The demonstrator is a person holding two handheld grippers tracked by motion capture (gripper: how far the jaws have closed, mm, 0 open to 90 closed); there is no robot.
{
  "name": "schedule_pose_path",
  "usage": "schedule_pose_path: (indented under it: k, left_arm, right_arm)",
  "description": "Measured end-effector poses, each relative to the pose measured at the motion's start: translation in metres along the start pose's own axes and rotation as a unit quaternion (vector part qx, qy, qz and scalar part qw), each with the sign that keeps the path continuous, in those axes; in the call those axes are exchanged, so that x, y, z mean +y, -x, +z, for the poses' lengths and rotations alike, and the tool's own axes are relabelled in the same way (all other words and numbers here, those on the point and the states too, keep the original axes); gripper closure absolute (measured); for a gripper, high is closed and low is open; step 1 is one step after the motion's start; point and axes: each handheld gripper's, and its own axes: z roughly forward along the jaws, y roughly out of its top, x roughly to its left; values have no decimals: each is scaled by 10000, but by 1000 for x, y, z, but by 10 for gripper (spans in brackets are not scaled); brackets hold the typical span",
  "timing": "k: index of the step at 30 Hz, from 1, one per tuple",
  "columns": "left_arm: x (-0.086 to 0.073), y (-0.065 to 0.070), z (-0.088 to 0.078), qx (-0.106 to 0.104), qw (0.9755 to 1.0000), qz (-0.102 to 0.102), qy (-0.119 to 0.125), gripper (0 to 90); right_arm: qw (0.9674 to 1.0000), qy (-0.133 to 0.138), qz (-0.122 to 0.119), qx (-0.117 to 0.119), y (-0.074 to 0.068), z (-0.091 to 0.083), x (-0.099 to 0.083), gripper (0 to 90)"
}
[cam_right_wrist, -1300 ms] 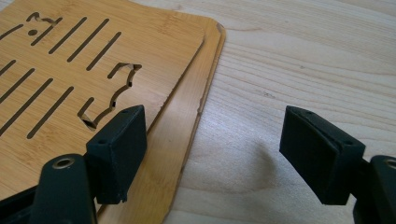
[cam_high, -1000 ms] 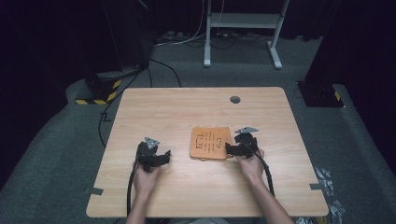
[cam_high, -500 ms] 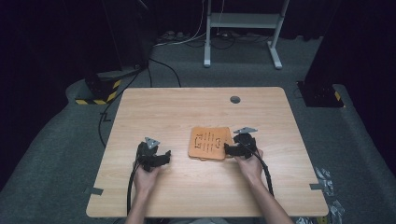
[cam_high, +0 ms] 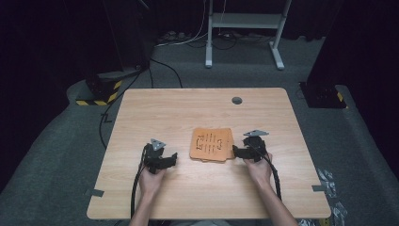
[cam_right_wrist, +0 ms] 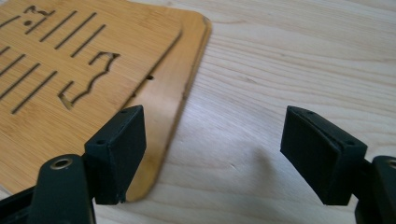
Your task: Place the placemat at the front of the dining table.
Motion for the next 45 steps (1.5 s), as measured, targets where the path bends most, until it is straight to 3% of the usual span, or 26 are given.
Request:
schedule_pose_path:
  k: [11, 12, 17, 26, 30, 32, 33, 39, 45]
  left_arm:
    - [7, 9, 0, -142, 9999, 79, 22, 258]
    - [7, 9, 0, -161, 9998, 82, 50, 271]
    - [8, 10, 0, -255, 9997, 42, 49, 273]
    - [9, 12, -2, -391, 9991, -51, 156, 281]
    - [9, 13, -1, -444, 9989, -83, 157, 285]
    - [10, 14, 0, -441, 9989, -113, 150, 285]
    - [10, 15, 0, -448, 9988, -103, 178, 287]
    - [12, 23, 1, -485, 9984, 13, 283, 313]
    - [21, 32, 7, -463, 9987, 161, 162, 307]
  right_arm:
    - [9995, 75, 254, -171, 28, -14, -11, 223]
    - [9992, 149, 246, -278, 37, -16, -15, 223]
    - [9982, 131, 363, -450, 53, -20, -22, 223]
    - [9957, 173, 566, -708, 78, -24, -36, 223]
    - [9948, 50, 492, -887, 85, -23, -40, 206]
    - [9951, 183, 514, -818, 91, -23, -45, 195]
    - [9945, 294, 551, -843, 92, -22, -47, 190]
    - [9933, 307, 607, -939, 94, -24, -49, 183]
    - [9938, 217, 623, -897, 94, -25, -49, 173]
